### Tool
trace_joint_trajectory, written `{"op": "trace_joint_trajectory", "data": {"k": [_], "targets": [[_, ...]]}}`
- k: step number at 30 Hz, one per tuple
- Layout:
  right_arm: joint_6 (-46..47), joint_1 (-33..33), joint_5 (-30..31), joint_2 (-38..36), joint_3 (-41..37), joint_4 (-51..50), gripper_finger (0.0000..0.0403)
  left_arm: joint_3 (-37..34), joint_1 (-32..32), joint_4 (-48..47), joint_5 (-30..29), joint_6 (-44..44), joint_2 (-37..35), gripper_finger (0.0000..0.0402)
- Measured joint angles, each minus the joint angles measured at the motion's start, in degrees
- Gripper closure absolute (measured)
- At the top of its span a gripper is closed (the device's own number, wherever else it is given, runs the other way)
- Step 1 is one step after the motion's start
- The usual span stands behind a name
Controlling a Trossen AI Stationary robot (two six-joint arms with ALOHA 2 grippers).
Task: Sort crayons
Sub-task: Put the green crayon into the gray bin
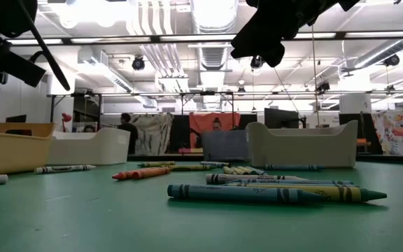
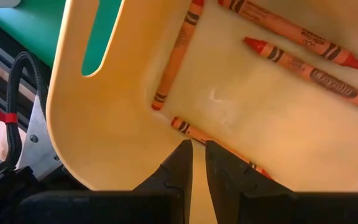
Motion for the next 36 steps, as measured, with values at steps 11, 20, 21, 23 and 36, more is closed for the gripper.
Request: {"op": "trace_joint_trajectory", "data": {"k": [11,20,21,23,36], "targets": [[-0.02,0.00,0.86,0.00,0.00,0.31,0.0291,5.84,0.00,-0.11,-4.58,2.36,-0.01,0.0375],[-0.09,-0.02,1.44,0.00,-0.09,1.47,0.0291,14.07,0.00,0.77,-16.89,9.68,-0.04,0.0375],[-0.09,-0.02,1.44,0.00,-0.09,1.51,0.0291,14.84,0.00,1.30,-18.49,10.65,-0.04,0.0375],[-0.14,-0.02,1.46,0.00,-0.09,1.48,0.0291,16.09,0.00,3.04,-21.67,13.18,-0.04,0.0375],[-0.52,-0.02,1.51,0.00,-0.47,1.41,0.0291,16.53,0.04,27.12,-38.58,35.62,1.05,0.0375]]}}
